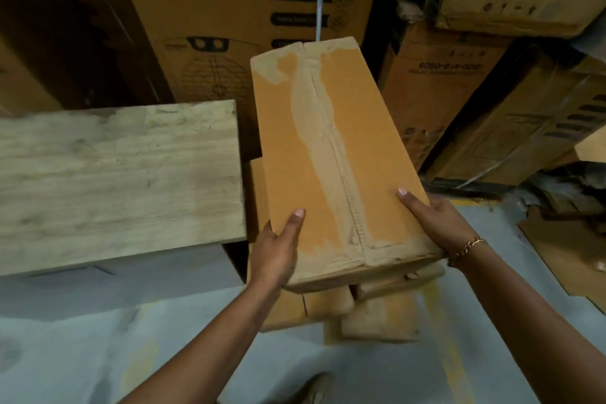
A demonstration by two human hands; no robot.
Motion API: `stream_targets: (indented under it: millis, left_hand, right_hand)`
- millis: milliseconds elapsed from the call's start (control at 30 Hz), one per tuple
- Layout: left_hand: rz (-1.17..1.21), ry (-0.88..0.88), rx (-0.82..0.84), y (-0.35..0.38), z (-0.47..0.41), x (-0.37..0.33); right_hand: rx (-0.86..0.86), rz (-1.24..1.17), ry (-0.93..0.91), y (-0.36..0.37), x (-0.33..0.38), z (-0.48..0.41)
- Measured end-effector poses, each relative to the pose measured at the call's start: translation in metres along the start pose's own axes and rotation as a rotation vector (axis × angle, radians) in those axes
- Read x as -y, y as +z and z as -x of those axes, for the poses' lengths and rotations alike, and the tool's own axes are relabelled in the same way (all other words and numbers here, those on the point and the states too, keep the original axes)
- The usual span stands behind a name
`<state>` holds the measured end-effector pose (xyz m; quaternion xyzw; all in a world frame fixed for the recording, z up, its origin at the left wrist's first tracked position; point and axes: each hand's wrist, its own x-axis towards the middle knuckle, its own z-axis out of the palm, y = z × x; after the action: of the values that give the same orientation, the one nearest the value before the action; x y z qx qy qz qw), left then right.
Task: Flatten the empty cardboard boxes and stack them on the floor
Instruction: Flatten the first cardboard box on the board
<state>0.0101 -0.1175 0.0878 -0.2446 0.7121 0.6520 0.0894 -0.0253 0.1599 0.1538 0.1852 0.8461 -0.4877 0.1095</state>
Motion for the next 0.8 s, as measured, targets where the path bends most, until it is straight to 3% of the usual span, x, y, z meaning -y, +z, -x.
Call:
stream_targets:
  millis: [200, 500, 800]
  left_hand:
    - [-0.027, 0.07, -0.188, -0.153, -0.02, -0.036]
    - [-0.076, 0.091, -0.408, -0.38, -0.039, -0.03]
    - [-0.05, 0.012, -0.533, -0.497, -0.087, -0.013]
  right_hand:
    - [0.103, -0.051, -0.135, 0.124, 0.103, 0.011]
    - [0.331, -0.106, -0.197, 0.342, 0.212, 0.034]
    - [0.505, -0.074, -0.195, 0.486, 0.277, 0.005]
